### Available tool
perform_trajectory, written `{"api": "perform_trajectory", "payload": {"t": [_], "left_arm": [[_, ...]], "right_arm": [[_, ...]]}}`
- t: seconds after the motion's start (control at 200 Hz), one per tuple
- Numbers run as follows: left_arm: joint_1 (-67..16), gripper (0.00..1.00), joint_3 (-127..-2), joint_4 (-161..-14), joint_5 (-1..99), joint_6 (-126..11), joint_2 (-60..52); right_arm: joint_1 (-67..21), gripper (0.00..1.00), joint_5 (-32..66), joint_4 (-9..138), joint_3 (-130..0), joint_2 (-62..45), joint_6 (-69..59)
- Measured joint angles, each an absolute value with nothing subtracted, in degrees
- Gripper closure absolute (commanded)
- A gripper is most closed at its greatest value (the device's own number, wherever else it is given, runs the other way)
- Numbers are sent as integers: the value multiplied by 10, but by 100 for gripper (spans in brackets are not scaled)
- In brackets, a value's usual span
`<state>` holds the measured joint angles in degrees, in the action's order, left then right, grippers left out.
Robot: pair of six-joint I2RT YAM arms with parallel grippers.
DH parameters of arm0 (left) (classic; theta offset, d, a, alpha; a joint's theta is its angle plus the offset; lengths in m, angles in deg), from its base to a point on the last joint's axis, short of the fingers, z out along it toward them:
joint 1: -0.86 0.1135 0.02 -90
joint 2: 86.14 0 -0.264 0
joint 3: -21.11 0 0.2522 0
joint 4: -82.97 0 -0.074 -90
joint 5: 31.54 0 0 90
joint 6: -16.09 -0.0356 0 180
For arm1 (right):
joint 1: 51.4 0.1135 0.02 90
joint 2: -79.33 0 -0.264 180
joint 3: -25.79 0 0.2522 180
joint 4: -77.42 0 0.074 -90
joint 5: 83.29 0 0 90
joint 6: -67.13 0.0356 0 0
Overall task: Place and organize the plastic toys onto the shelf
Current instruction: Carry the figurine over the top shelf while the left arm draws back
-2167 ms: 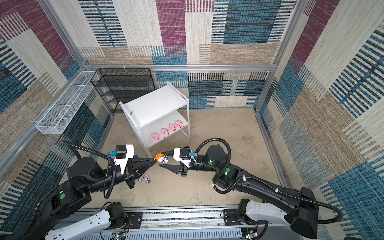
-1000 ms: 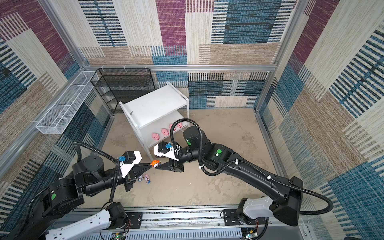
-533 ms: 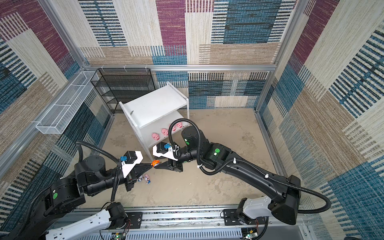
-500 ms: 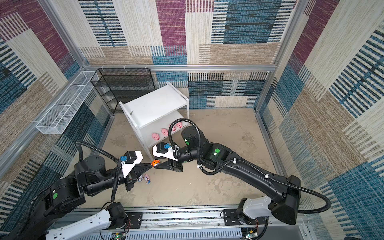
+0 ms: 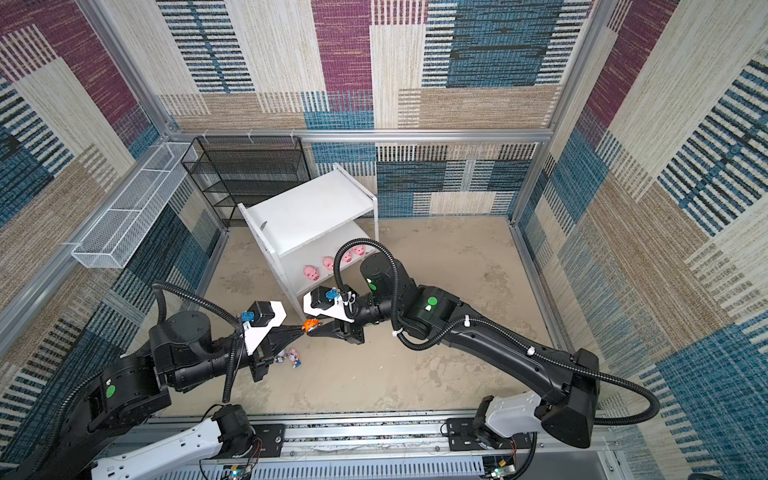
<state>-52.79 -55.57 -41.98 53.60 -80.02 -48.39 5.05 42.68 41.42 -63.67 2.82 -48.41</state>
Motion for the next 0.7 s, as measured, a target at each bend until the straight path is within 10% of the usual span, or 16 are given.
{"api": "perform_trajectory", "payload": {"t": [0.045, 0.306, 0.701], "left_arm": [[-528, 100, -557, -420, 536, -800, -484], [-528, 17, -567, -417, 583, -801, -511], [-528, 1, -513, -414, 683, -796, -615]], "right_arm": [[50, 73, 426, 415, -637, 28, -484], [2, 75, 432, 449, -649, 12, -481], [-83, 74, 523, 514, -812, -115, -444]]}}
